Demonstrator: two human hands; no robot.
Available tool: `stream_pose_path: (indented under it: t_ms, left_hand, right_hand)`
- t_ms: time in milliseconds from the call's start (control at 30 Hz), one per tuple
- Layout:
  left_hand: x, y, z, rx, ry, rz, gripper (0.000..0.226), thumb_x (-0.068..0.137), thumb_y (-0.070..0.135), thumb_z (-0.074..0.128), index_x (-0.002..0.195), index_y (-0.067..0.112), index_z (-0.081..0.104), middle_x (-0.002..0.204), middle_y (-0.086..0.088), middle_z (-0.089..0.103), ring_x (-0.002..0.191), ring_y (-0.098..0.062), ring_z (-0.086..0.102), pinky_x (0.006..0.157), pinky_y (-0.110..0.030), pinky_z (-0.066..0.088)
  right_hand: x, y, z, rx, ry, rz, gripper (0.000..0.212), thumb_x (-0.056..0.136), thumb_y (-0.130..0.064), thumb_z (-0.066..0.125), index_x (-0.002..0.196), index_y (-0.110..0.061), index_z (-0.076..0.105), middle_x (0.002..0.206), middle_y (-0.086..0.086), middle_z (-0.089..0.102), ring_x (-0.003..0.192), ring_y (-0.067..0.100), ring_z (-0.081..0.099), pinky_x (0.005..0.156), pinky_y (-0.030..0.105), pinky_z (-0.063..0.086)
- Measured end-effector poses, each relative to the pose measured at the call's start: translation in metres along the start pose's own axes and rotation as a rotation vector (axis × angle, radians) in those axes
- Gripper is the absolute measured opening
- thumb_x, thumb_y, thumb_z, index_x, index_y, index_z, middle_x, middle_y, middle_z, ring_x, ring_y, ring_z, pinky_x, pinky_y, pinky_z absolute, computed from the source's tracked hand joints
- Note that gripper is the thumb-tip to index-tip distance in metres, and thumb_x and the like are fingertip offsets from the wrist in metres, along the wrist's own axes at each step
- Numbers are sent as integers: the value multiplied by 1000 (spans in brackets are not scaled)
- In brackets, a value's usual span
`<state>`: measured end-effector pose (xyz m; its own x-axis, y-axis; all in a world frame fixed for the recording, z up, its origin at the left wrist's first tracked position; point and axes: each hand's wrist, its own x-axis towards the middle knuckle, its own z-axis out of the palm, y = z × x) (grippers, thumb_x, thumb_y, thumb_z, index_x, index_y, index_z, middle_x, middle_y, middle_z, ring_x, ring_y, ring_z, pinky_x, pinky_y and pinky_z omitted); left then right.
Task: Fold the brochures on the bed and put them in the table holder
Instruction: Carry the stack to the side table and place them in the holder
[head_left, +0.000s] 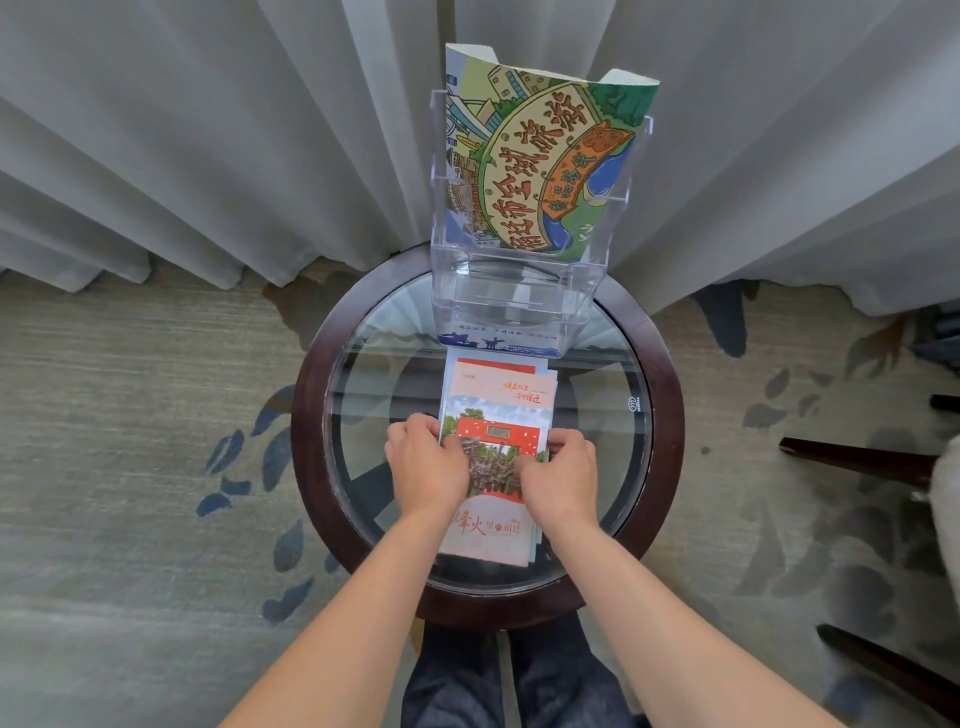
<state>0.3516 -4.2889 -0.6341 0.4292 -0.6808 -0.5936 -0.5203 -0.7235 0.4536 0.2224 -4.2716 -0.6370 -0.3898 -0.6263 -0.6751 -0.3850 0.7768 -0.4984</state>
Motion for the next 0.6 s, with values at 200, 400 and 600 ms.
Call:
stream_pose_path:
  t_ms: [200, 400, 600]
  left_hand:
    - [-7, 11, -6, -162, -98, -59, 7, 102, 17, 43, 107, 20, 46, 96, 2, 62, 85, -15, 62, 77, -45, 57]
    - [-15, 37, -26, -263, -97, 94, 21, 102, 15, 42, 99, 30, 56, 94, 14, 65, 88, -4, 62, 80, -39, 56]
    - [-25, 81, -52, -430, 23, 132, 27, 102, 18, 40, 93, 37, 56, 94, 16, 66, 89, -2, 60, 69, -22, 44]
  right_hand:
    - [-8, -11, -9, 71, 23, -12, 34, 86, -20, 71, 102, -28, 42, 101, -7, 59, 92, 14, 62, 75, 46, 57]
    - [-20, -41, -24, 94, 60, -127, 46, 90, -10, 63, 129, -27, 46, 115, -7, 63, 107, 16, 60, 88, 42, 53]
    - [-38, -76, -34, 189, 162, -280, 27, 92, -13, 59, 105, -34, 46, 104, -10, 62, 96, 15, 58, 79, 31, 44]
